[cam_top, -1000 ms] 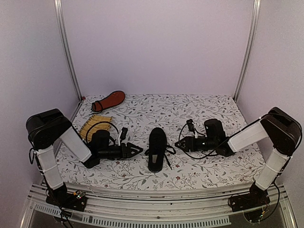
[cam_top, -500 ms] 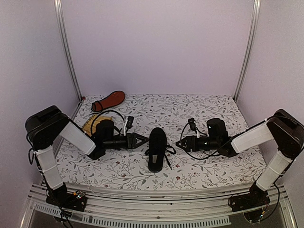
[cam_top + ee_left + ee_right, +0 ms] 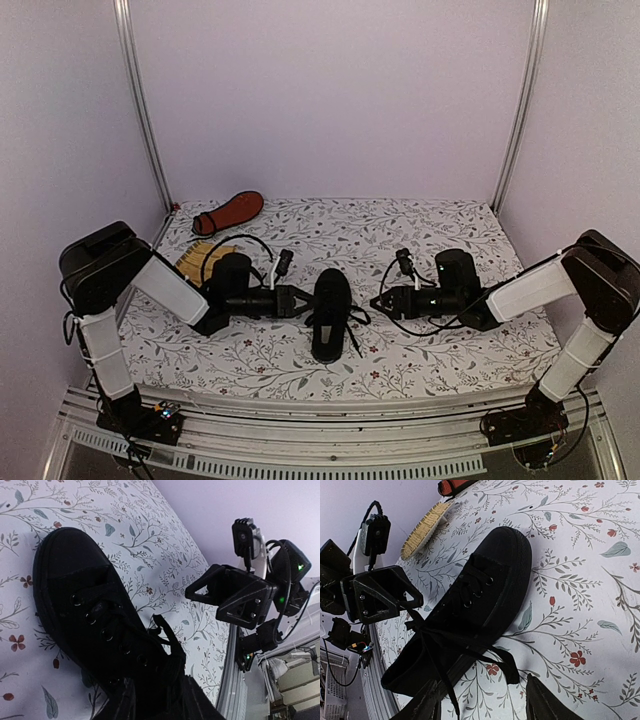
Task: Tie the shoes
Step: Pull the crossed shoelace on the shoe.
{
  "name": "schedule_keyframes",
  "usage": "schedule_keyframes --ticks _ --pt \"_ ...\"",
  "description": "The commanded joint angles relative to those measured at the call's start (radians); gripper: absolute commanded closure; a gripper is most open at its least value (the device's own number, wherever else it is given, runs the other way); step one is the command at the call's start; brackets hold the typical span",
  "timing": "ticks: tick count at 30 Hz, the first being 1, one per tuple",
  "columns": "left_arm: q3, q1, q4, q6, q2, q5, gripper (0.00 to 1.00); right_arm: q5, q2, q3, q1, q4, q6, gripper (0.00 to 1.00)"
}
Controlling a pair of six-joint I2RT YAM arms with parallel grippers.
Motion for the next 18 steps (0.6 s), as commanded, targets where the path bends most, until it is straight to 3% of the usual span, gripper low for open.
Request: schedule_keyframes --ticks 1,9,18 --pt "0.018 -0.019 -0.019 0.023 0.016 0.000 0.71 -0.001 -0.019 -0.011 -0.005 0.013 -0.003 0.43" --pt "0.004 -0.030 0.013 0.017 0.013 0.002 1.00 0.009 -0.022 -0.016 -0.005 0.013 -0.004 0.43" --pt "-0.100 0.017 0.092 -0.040 -0.029 -0.068 1.00 0.034 -0.037 -0.031 -0.006 0.012 -0.002 0.43"
